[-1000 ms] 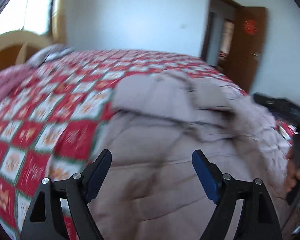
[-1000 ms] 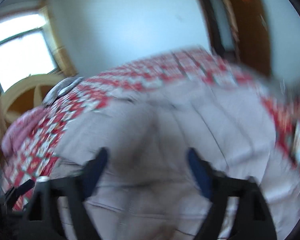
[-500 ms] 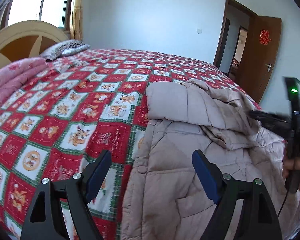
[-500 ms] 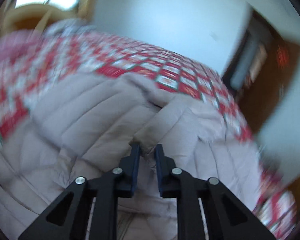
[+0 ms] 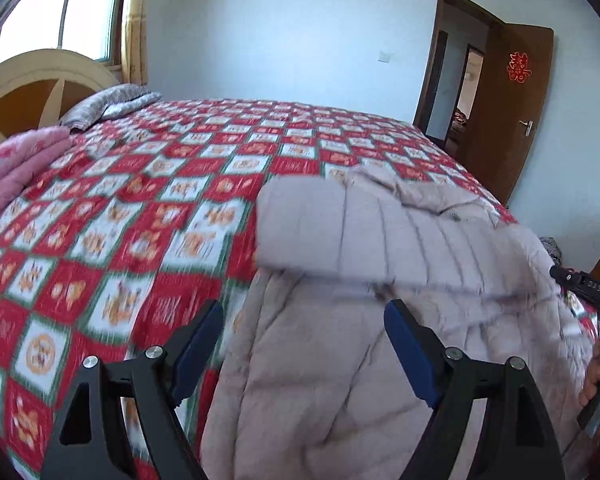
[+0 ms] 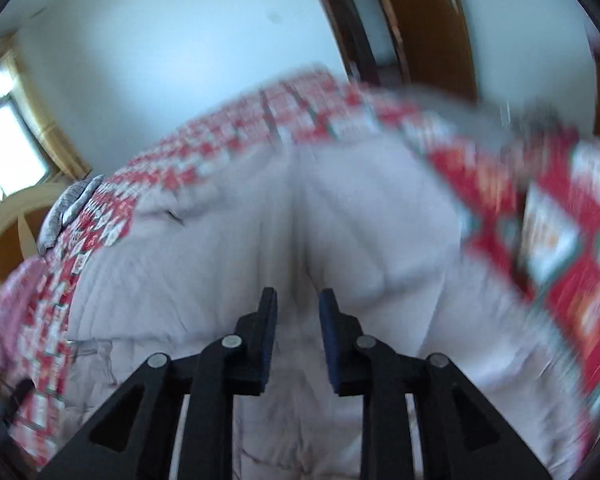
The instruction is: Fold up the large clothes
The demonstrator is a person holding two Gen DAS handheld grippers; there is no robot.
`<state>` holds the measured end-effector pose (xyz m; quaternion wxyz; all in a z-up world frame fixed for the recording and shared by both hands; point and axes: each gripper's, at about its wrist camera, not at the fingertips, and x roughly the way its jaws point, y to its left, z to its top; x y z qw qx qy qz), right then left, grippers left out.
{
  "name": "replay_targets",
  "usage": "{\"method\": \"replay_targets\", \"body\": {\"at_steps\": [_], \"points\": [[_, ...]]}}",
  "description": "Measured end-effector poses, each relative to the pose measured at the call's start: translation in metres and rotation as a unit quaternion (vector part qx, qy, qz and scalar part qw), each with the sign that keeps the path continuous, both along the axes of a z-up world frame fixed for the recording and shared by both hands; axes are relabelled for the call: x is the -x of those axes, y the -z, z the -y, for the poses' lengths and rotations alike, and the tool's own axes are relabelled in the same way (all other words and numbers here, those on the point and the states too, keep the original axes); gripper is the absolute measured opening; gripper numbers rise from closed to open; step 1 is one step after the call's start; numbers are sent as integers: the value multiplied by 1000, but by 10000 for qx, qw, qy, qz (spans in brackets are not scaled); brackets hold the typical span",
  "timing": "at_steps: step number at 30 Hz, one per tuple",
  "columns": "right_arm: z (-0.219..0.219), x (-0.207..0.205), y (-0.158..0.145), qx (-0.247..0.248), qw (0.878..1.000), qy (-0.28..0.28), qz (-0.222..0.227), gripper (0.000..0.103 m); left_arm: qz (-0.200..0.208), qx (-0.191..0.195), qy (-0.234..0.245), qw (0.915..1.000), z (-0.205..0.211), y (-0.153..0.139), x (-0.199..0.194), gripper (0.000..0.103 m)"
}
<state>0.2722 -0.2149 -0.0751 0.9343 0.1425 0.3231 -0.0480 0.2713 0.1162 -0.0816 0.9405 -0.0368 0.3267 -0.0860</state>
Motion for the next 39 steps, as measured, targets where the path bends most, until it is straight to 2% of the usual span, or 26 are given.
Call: {"method": "replay_targets", "body": {"at_steps": [3,5,9,10,13,14,15,16,17,18,21,23,26,29,32,33,34,35,36,37,39], "points": [[-17,-31,-8,184,9989,-433,32,27,135,-228,163,9995,30,-13,-30,83],[-18,-54,5,168,9974,-639,-276,27,126,-447,108,9989,45,-12,-51,83],[-15,-80,57,94,9892,-837,-1199,26,-208,-686,-35,9974,67,17,-99,83],[-11,-78,61,-9,9883,-883,-1241,26,-426,-834,-102,9956,70,32,-112,83],[-3,-75,52,-141,9847,-1143,-1309,31,-942,-1004,42,9905,72,59,-131,83],[2,-76,45,-250,9833,-1266,-1285,34,-918,-970,176,9909,69,55,-131,83],[9,-79,34,-354,9831,-1364,-1167,43,-881,-913,298,9915,68,49,-132,83],[18,-84,22,-404,9838,-1431,-1006,58,-794,-736,538,9927,64,35,-135,83],[23,-90,12,-388,9848,-1464,-855,64,-696,-615,683,9933,62,23,-139,83],[30,-96,2,-320,9859,-1473,-725,68,-627,-584,744,9935,61,14,-145,83],[41,-126,-21,266,9886,-1410,-462,68,-415,-739,915,9922,65,-10,-180,88],[40,-154,-18,829,9833,-1489,-642,67,-544,-1025,1259,9852,78,-6,-215,89],[33,-188,1,1565,9680,-1664,-1035,63,-925,-1376,1632,9726,97,18,-250,89],[29,-215,22,1937,9557,-1814,-1276,61,-986,-1503,1861,9659,117,30,-271,89],[28,-238,36,1996,9510,-1922,-1370,58,-946,-1955,1866,9581,141,42,-292,89],[30,-241,38,1957,9490,-2009,-1441,52,-913,-2022,1858,9572,146,43,-296,89],[27,-247,44,1956,9445,-2141,-1540,38,-861,-2132,1840,9557,153,44,-303,89],[26,-251,44,2001,9420,-2182,-1579,29,-826,-2204,1818,9548,157,44,-309,89],[25,-254,44,1991,9428,-2169,-1564,17,-768,-2242,1803,9546,161,44,-315,89],[28,-257,39,1762,9502,-2106,-1472,12,-712,-2248,1759,9558,164,43,-321,89],[42,-263,26,1120,9701,-1789,-1202,10,-593,-2083,1605,9630,165,36,-332,82]]}}
